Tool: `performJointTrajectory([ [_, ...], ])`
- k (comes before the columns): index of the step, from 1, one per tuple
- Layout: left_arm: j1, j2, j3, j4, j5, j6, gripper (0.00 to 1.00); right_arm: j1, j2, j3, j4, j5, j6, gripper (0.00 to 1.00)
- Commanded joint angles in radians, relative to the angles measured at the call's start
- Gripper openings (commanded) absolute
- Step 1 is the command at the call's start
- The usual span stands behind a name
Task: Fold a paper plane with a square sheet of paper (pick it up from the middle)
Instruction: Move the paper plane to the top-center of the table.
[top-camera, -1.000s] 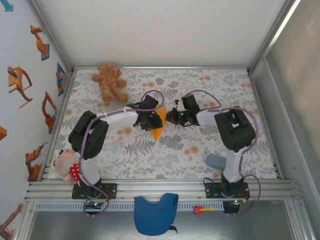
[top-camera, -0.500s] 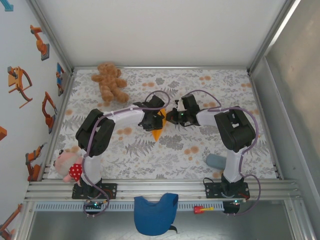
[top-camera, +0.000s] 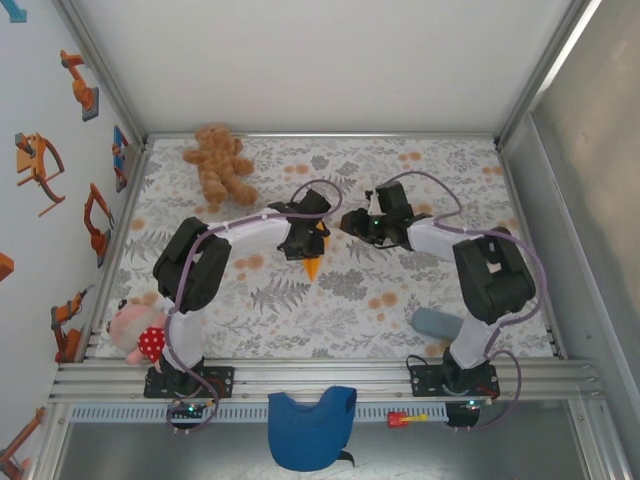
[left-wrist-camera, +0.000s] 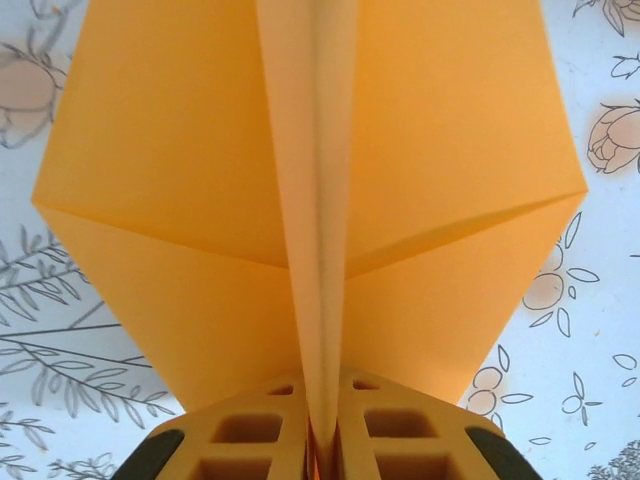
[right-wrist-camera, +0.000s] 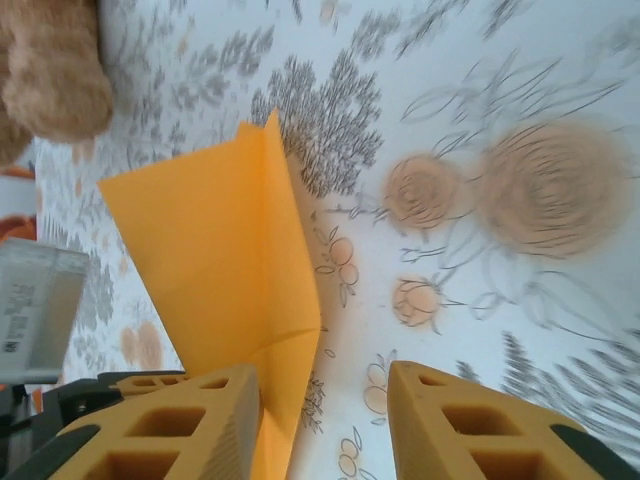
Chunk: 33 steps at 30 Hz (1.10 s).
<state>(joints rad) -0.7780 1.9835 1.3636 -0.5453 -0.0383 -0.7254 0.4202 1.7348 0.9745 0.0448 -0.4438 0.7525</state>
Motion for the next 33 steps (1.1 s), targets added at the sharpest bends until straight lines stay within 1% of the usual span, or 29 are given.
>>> performJointTrajectory([
  [1, 0.011, -0.043, 0.043, -0.049, -0.057, 0.069, 0.11, -0.019, -0.113, -0.019, -0.112, 0.175, -0.07, 0.41],
  [7, 0.061, -0.016, 0.122, -0.068, -0.069, 0.137, 0.08, -0.037, -0.224, -0.051, -0.165, 0.297, -0.101, 0.41],
  [11, 0.099, 0.035, 0.21, -0.071, -0.059, 0.191, 0.08, -0.047, -0.248, -0.072, -0.172, 0.324, -0.104, 0.41],
  [13, 0.117, 0.065, 0.245, -0.068, -0.051, 0.2, 0.08, -0.05, -0.25, -0.076, -0.176, 0.32, -0.105, 0.39],
  [17, 0.14, 0.116, 0.289, -0.042, -0.057, 0.227, 0.08, -0.05, -0.282, -0.108, -0.171, 0.363, -0.1, 0.39],
  [19, 0.148, 0.144, 0.319, -0.036, -0.058, 0.239, 0.08, -0.049, -0.289, -0.113, -0.174, 0.368, -0.106, 0.39],
  [22, 0.162, 0.197, 0.379, -0.035, -0.029, 0.259, 0.09, -0.049, -0.271, -0.098, -0.192, 0.364, -0.112, 0.39],
  [29, 0.173, 0.321, 0.519, -0.083, -0.044, 0.288, 0.09, -0.05, -0.244, -0.083, -0.195, 0.34, -0.108, 0.38],
  [31, 0.174, 0.349, 0.552, -0.097, -0.045, 0.291, 0.1, -0.05, -0.245, -0.086, -0.195, 0.338, -0.108, 0.39],
  [33, 0.174, 0.37, 0.577, -0.111, -0.053, 0.288, 0.14, -0.049, -0.245, -0.088, -0.195, 0.335, -0.109, 0.39],
])
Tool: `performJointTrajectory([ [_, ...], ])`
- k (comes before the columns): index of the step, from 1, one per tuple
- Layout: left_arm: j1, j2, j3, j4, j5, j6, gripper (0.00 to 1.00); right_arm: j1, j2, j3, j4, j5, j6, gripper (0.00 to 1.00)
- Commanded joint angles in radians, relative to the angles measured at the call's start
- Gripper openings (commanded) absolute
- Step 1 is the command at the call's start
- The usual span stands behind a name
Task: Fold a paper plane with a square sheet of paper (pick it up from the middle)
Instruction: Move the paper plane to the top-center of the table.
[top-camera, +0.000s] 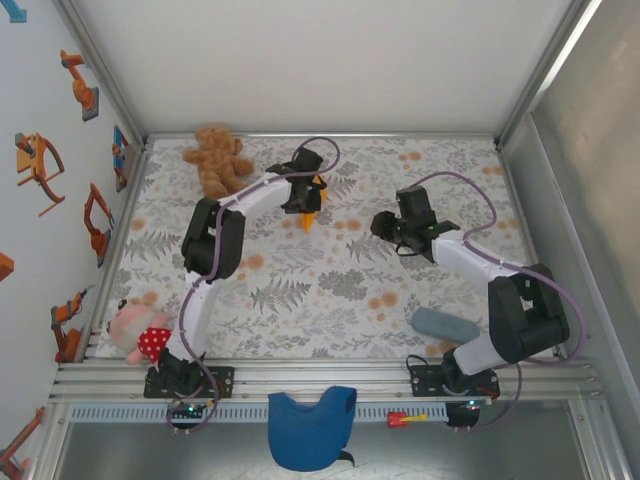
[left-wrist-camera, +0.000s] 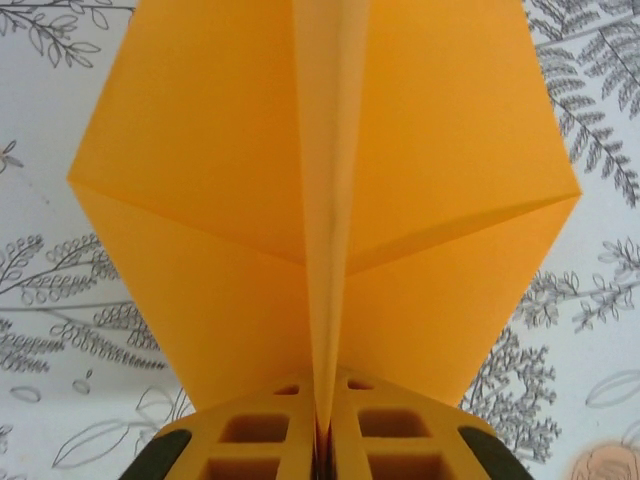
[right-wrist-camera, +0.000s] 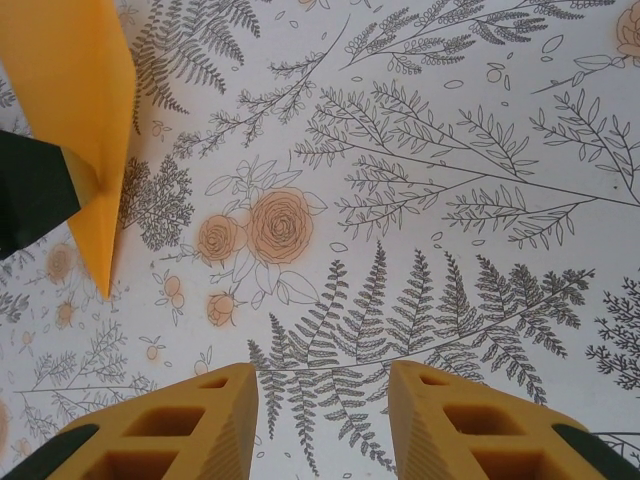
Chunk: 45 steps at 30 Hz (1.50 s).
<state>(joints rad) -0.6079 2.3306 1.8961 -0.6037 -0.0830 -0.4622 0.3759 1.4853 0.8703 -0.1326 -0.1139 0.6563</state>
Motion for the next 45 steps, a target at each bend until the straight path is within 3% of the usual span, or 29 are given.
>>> performJointTrajectory([
  [1, 0.005, 0.034, 0.056, -0.059, -0.016, 0.025, 0.18, -0.005, 0.006, 0.016, -0.018, 0.005, -0.012, 0.39],
  [6, 0.002, 0.05, 0.073, -0.075, -0.057, 0.003, 0.29, -0.005, 0.007, 0.014, -0.019, 0.002, -0.011, 0.39],
  [12, 0.002, 0.07, 0.076, -0.08, -0.051, -0.014, 0.3, -0.005, 0.016, 0.016, -0.019, -0.006, -0.01, 0.39],
  [27, 0.001, 0.171, 0.17, -0.186, -0.086, -0.128, 0.44, -0.005, 0.012, 0.013, -0.025, 0.002, -0.009, 0.39],
  [34, 0.0, 0.208, 0.214, -0.209, -0.091, -0.147, 0.45, -0.005, 0.009, 0.01, -0.029, 0.006, -0.012, 0.39],
  [45, 0.001, 0.158, 0.27, -0.227, -0.048, -0.135, 0.49, -0.005, 0.006, 0.023, -0.043, 0.017, -0.02, 0.39],
])
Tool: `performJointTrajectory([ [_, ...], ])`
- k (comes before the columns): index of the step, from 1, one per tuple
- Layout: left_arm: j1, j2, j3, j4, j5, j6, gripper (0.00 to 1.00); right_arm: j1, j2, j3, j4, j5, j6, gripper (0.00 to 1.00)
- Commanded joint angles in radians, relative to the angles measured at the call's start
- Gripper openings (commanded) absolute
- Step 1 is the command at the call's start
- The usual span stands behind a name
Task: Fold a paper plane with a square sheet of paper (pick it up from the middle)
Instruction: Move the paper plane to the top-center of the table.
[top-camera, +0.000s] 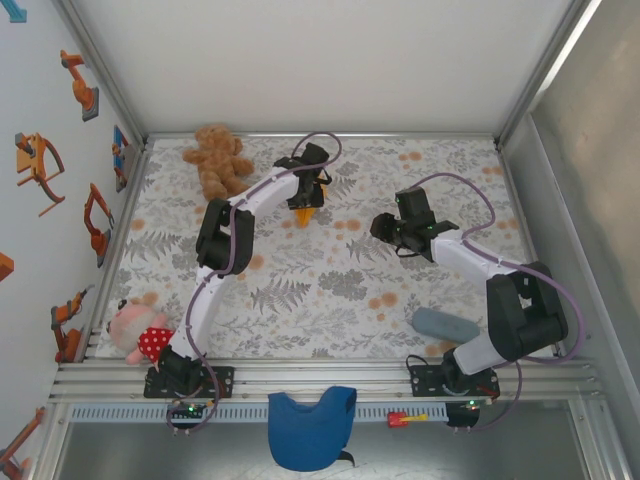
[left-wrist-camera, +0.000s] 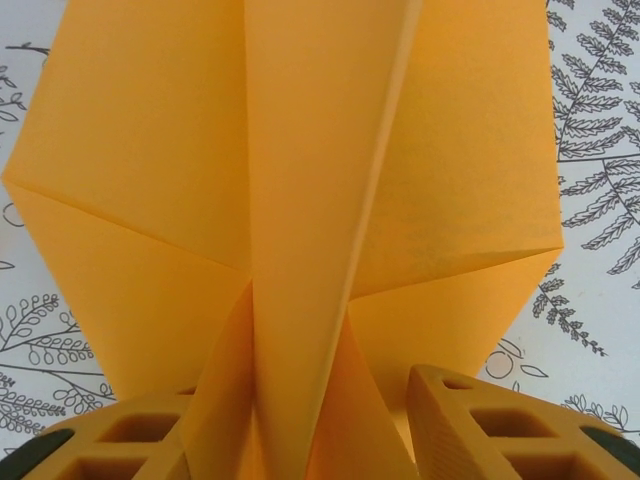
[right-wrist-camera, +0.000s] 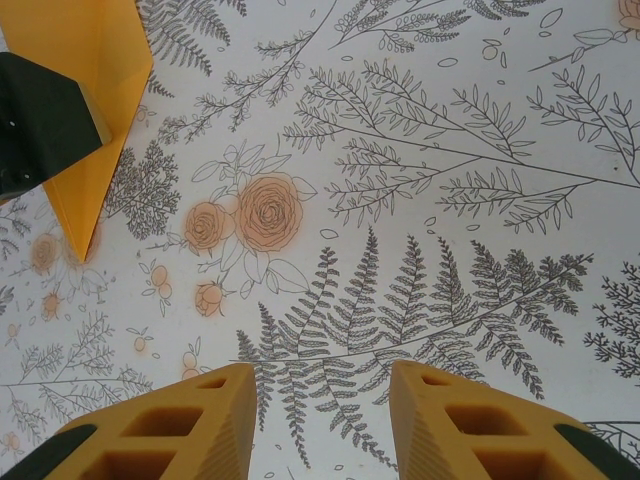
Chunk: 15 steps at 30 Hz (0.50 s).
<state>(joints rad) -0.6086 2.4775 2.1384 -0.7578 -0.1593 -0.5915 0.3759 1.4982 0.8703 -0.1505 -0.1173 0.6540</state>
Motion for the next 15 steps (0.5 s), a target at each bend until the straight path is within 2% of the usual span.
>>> performJointTrajectory([
  [1, 0.002, -0.004, 0.033, -0.074, 0.032, -0.005, 0.5, -0.005, -0.009, 0.028, -0.031, 0.024, -0.02, 0.39],
  [10, 0.001, -0.203, -0.008, -0.067, 0.007, -0.009, 0.66, -0.012, -0.043, 0.11, -0.127, 0.113, -0.067, 0.4],
  [15, 0.003, -0.389, -0.177, 0.018, -0.02, -0.005, 0.74, -0.024, -0.094, 0.17, -0.197, 0.186, -0.105, 0.42],
])
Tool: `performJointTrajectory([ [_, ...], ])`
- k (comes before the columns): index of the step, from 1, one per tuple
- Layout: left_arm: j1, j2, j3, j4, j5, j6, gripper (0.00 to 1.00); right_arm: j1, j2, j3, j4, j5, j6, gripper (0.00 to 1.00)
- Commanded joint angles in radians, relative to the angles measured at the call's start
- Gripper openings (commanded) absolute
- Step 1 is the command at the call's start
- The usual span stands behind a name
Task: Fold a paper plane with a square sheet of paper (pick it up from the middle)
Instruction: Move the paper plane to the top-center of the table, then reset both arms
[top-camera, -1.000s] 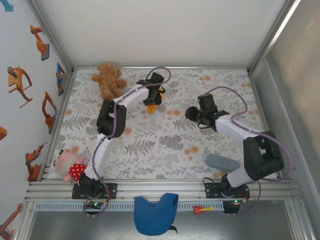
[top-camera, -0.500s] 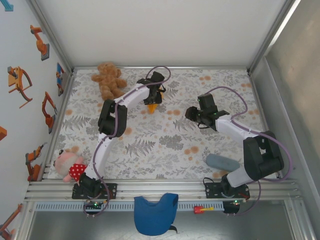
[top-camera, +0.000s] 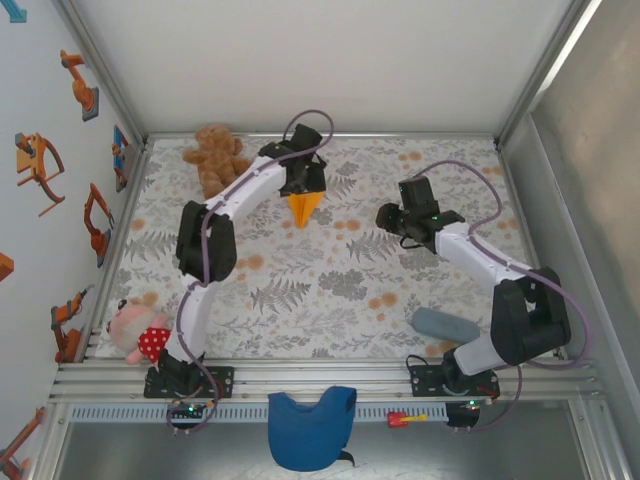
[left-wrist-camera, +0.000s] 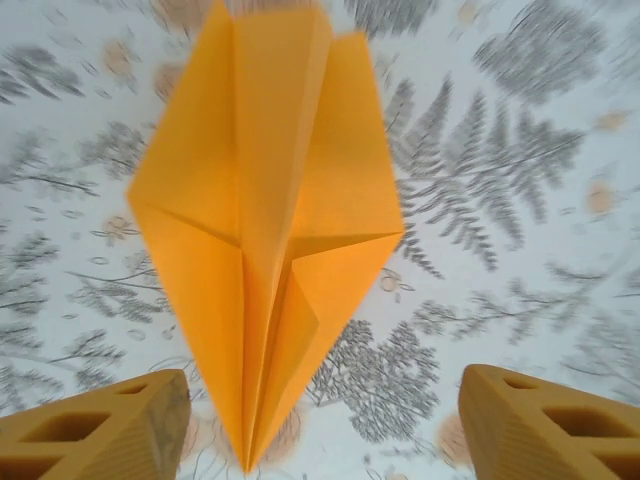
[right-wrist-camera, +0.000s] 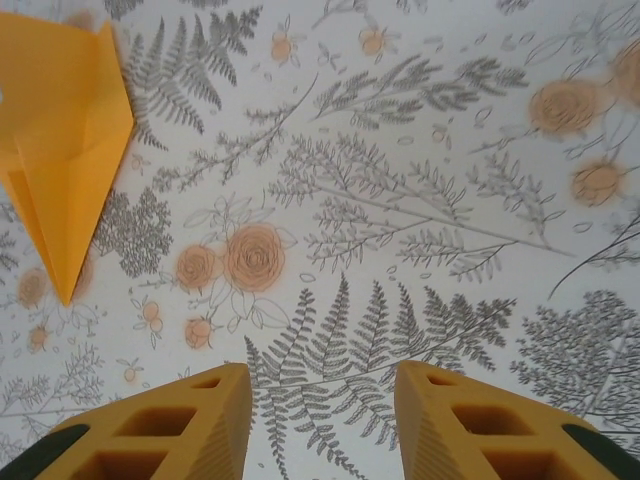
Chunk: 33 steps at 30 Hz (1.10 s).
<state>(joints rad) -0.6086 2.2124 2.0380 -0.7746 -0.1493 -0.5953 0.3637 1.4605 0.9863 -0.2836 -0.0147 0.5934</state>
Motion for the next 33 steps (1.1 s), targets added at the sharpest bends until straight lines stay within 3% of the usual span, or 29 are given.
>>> performJointTrajectory([
  [1, 0.004, -0.169, -0.12, 0.069, -0.043, 0.004, 0.76, -0.013, -0.067, 0.063, -0.077, 0.107, -0.053, 0.43],
  [4, 0.012, -0.334, -0.318, 0.183, -0.082, 0.026, 0.84, -0.02, -0.13, 0.08, -0.108, 0.198, -0.086, 0.49],
  [9, 0.037, -0.592, -0.635, 0.338, -0.189, 0.093, 1.0, -0.03, -0.258, 0.051, -0.117, 0.373, -0.151, 0.67],
  [12, 0.071, -0.724, -0.785, 0.366, -0.232, 0.122, 0.96, -0.035, -0.336, 0.009, -0.115, 0.493, -0.184, 0.9],
  [14, 0.107, -0.799, -0.89, 0.389, -0.247, 0.14, 0.96, -0.041, -0.37, -0.022, -0.11, 0.575, -0.199, 0.99],
  [23, 0.29, -1.078, -1.233, 0.527, -0.304, 0.26, 0.96, -0.105, -0.401, -0.195, -0.019, 0.797, -0.21, 0.99],
  [29, 0.427, -1.093, -1.338, 0.601, -0.314, 0.265, 0.96, -0.218, -0.436, -0.429, 0.292, 0.705, -0.246, 0.99],
  [33, 0.45, -1.103, -1.496, 0.858, -0.295, 0.381, 0.96, -0.278, -0.393, -0.534, 0.51, 0.606, -0.355, 0.98],
])
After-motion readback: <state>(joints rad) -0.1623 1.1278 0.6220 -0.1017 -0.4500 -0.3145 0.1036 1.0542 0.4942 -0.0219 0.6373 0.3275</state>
